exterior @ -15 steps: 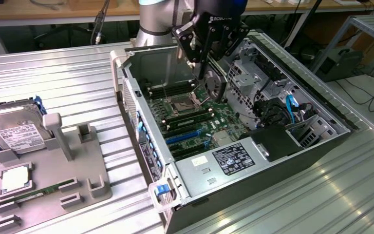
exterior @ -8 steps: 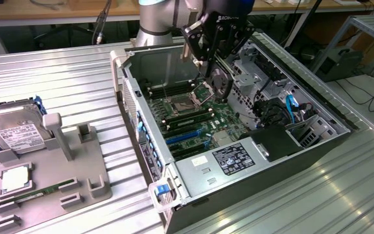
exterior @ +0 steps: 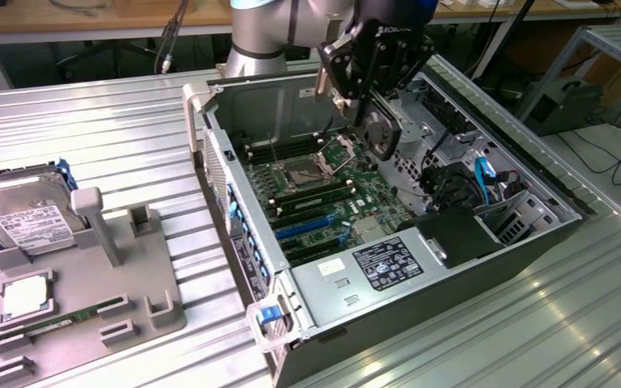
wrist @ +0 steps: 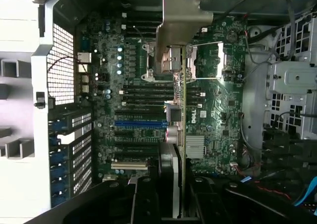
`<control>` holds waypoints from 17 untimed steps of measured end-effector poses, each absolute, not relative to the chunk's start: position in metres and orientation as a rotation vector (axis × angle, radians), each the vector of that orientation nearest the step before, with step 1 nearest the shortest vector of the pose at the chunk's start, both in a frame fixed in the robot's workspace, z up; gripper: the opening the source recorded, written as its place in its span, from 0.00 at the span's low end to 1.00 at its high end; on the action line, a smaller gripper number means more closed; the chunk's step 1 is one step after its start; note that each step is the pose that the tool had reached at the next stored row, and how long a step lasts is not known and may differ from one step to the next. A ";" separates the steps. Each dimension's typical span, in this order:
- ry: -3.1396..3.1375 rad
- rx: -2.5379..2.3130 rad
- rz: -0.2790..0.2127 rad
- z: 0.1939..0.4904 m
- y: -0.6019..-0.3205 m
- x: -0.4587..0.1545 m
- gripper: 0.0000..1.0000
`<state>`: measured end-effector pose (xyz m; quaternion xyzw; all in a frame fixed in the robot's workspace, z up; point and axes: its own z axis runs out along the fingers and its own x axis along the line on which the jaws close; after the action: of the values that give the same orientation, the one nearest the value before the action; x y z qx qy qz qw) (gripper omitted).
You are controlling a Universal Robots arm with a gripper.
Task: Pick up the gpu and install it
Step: 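Pick up the gpu and move the gpu toward the slot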
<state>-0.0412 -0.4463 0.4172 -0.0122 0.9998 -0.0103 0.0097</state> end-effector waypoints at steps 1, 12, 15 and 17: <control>3.122 -0.038 -0.032 0.417 -0.446 -0.038 0.29; 3.122 -0.038 -0.032 0.415 -0.446 -0.019 0.29; 3.122 -0.038 -0.032 0.415 -0.446 -0.019 0.29; 3.122 -0.038 -0.032 0.415 -0.446 -0.019 0.29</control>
<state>-0.0190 -0.4459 0.4149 -0.0122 0.9998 -0.0103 0.0097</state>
